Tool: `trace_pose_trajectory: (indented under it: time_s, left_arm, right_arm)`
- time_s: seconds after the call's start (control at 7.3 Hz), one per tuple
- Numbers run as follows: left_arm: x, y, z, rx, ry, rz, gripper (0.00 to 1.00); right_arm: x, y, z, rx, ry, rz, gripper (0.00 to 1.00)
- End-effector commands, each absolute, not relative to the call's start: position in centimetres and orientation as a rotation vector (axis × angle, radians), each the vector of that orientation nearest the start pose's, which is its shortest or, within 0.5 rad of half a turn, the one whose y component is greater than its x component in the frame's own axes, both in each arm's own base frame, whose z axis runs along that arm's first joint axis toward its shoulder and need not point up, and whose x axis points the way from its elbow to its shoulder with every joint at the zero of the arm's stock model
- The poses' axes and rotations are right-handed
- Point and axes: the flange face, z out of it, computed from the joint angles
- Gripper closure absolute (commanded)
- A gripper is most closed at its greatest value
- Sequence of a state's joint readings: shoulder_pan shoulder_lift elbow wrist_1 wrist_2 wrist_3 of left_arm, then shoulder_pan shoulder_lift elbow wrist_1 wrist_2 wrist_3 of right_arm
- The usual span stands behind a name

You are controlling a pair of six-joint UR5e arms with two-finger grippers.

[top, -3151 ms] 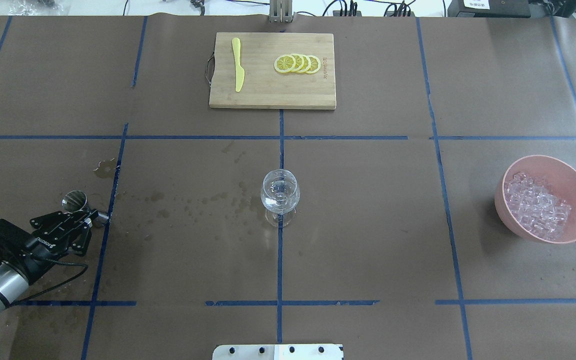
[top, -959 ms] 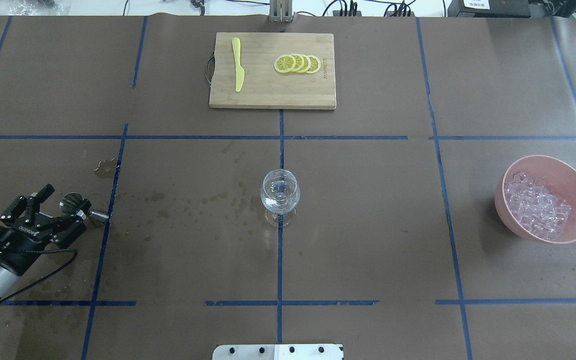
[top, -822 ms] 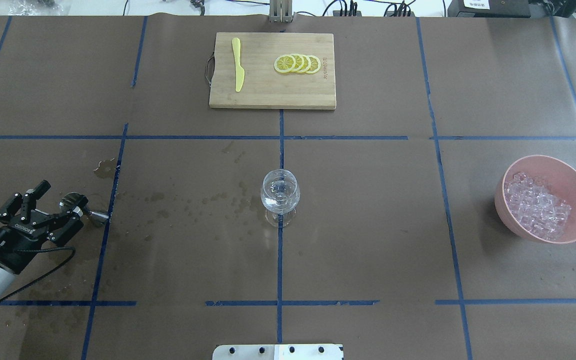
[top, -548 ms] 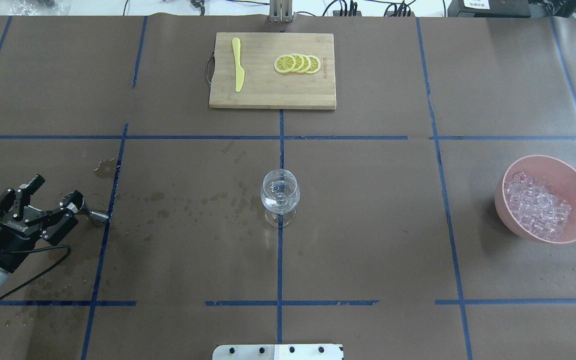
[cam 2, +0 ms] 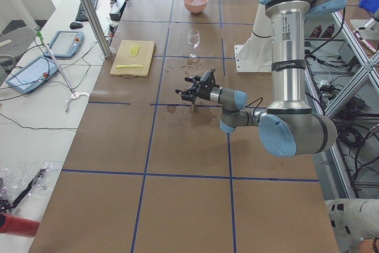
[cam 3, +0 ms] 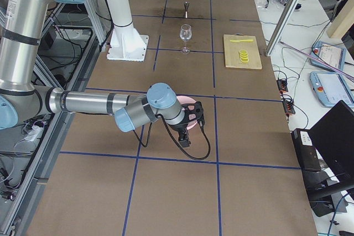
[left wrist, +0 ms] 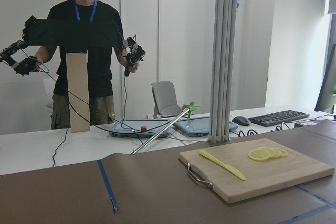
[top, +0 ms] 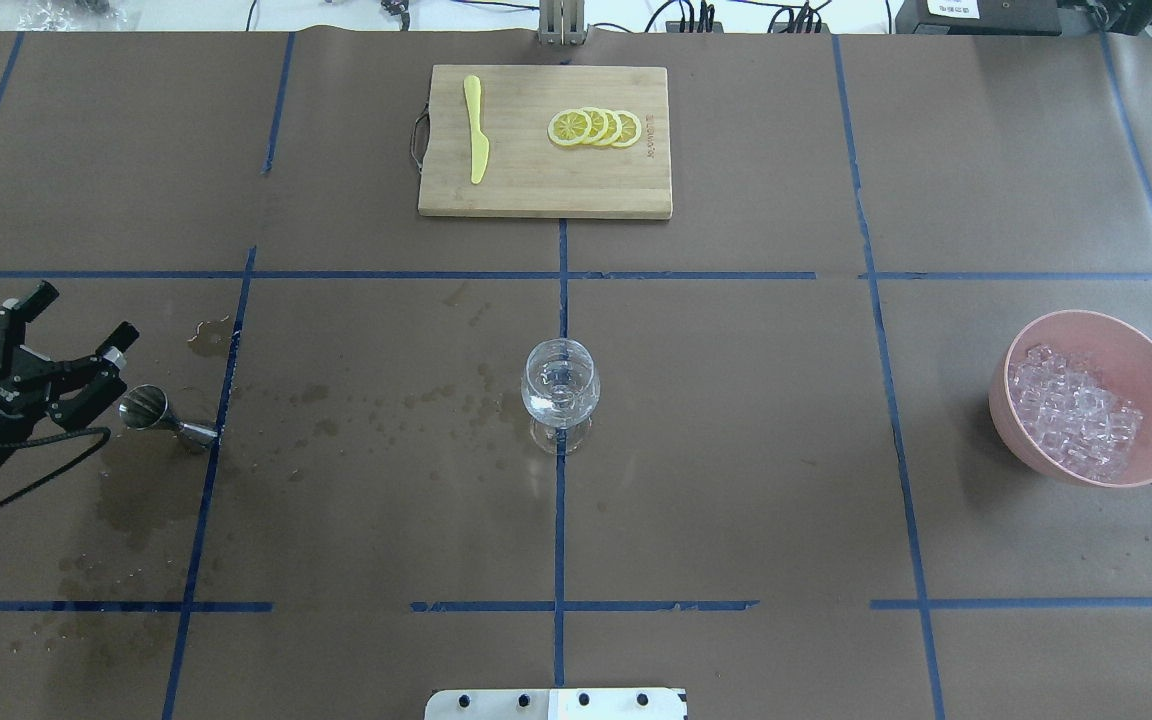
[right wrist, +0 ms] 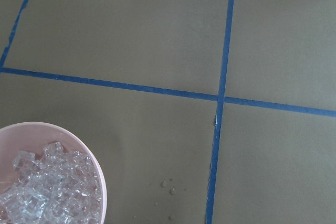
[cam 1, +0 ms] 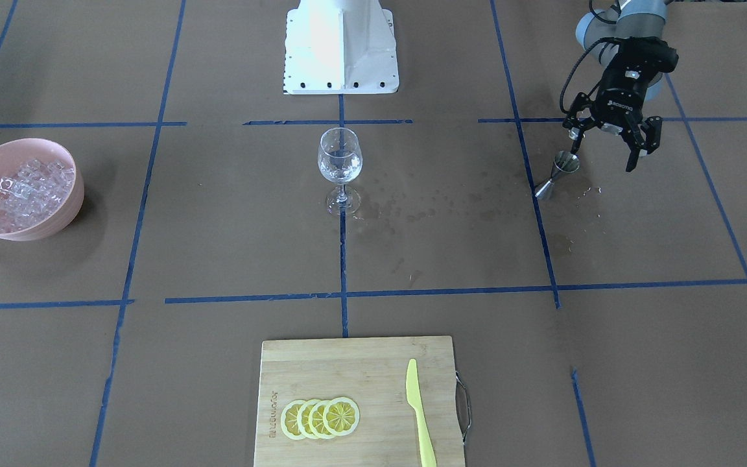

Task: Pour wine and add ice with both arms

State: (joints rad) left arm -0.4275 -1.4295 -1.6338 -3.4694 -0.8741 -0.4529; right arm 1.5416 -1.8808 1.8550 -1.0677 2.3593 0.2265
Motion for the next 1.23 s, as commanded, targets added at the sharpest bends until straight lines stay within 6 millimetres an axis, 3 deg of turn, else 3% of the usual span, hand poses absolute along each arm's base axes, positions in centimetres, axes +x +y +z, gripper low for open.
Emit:
trace_pose_trajectory:
  time_s: [0.0, 0.41, 0.55, 0.82, 0.96, 1.1]
  left_arm:
    - [21.1, -40.7, 49.7, 1.458, 0.78, 0.042, 0.0]
    - [13.3, -52.5, 45.8, 1.247, 0.578, 0.241, 0.0]
    - [10.9, -54.1, 45.5, 1.168, 0.564, 0.232, 0.0]
    - [7.3, -55.0, 46.7, 1.089, 0.542, 0.191, 0.0]
    - [5.2, -55.7, 47.8, 0.981, 0.51, 0.263, 0.0]
    - [0.8, -57.6, 47.2, 0.979, 0.352, 0.472, 0.0]
  right_arm:
    - [5.1, -38.5, 59.4, 0.35, -0.823, -0.005, 0.0]
    - [5.1, -38.5, 59.5, 0.349, -0.823, -0.006, 0.0]
    - [5.2, -38.3, 59.7, 0.345, -0.822, -0.005, 0.0]
    - [5.2, -38.1, 59.8, 0.343, -0.821, -0.009, 0.0]
    - [5.2, -38.0, 59.9, 0.342, -0.82, -0.01, 0.0]
    - [5.2, -38.1, 59.9, 0.342, -0.821, -0.009, 0.0]
